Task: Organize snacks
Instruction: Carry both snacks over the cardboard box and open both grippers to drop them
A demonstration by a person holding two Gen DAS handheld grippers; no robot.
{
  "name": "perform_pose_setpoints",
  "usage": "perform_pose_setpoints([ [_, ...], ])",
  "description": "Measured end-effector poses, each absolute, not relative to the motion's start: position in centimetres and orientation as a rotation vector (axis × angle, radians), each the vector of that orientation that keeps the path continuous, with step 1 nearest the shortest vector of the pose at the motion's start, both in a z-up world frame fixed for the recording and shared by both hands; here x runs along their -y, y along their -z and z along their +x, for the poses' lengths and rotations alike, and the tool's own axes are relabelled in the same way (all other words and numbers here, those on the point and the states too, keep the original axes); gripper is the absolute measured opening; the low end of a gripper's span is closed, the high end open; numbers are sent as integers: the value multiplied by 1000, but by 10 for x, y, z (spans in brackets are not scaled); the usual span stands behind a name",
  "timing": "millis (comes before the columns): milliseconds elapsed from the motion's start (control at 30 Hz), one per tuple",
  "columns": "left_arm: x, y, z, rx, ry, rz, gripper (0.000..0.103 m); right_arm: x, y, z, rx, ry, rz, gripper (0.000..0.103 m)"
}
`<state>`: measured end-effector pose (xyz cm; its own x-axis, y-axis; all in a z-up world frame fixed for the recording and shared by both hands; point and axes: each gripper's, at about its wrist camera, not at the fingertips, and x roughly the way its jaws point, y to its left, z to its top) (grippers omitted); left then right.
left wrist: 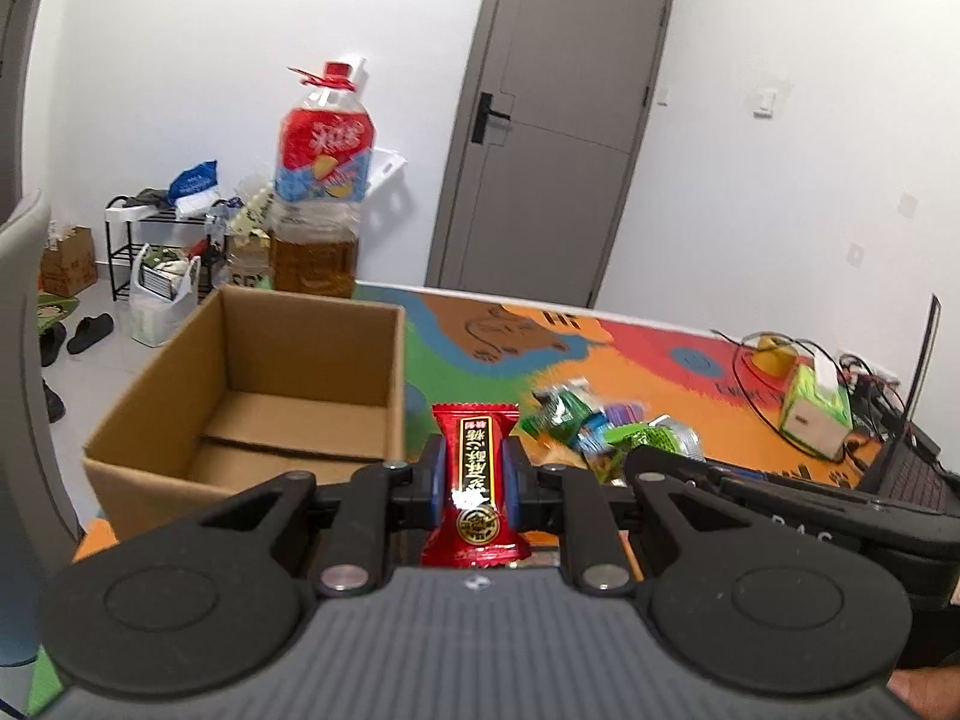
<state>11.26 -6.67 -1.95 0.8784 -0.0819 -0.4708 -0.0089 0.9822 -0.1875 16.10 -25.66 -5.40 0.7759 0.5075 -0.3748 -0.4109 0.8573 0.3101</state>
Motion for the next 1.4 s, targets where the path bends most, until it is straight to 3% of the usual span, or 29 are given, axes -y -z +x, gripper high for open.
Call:
perform_pose_setpoints([
  [1133,-40,38,160,-521,-200,-250,19,157,43,202,-481,-699,219,33],
  [1333,-46,28,148,-504,-228,-260,26,142,42,210,-491,-729,213,33],
  [1400,-48,25,144,-496,-243,-259,36,139,41,212,-501,-743,223,35],
])
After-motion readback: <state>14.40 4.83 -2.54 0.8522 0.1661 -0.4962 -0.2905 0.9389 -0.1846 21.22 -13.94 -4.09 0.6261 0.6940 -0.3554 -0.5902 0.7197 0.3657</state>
